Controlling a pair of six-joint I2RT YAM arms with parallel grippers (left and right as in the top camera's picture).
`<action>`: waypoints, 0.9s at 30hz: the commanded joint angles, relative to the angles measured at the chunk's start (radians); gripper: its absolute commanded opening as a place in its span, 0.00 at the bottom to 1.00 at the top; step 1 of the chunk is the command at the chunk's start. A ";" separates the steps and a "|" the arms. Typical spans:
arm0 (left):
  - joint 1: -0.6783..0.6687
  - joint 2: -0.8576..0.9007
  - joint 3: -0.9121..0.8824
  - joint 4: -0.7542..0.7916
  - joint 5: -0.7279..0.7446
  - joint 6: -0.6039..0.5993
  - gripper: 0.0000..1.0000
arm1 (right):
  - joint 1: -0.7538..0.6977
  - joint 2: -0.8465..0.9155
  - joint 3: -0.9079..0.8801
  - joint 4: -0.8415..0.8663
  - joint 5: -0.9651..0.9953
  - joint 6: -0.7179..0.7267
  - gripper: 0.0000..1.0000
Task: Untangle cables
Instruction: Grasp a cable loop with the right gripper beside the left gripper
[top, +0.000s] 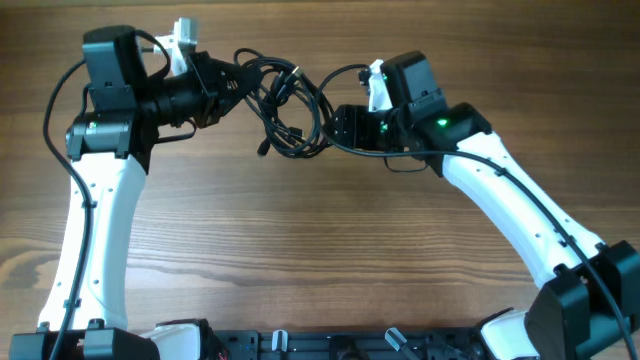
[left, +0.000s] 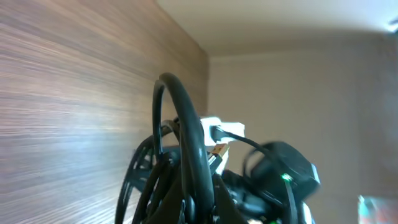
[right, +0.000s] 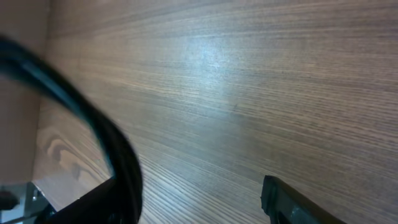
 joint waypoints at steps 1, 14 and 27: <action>0.016 -0.042 0.031 -0.047 -0.150 0.006 0.04 | -0.004 -0.100 0.026 -0.005 -0.037 -0.018 0.72; -0.019 -0.042 0.031 -0.080 -0.183 0.013 0.04 | 0.016 -0.137 0.026 0.059 -0.089 0.043 0.69; -0.055 -0.042 0.031 -0.080 -0.183 0.013 0.04 | 0.038 -0.039 0.026 0.140 -0.157 0.123 0.58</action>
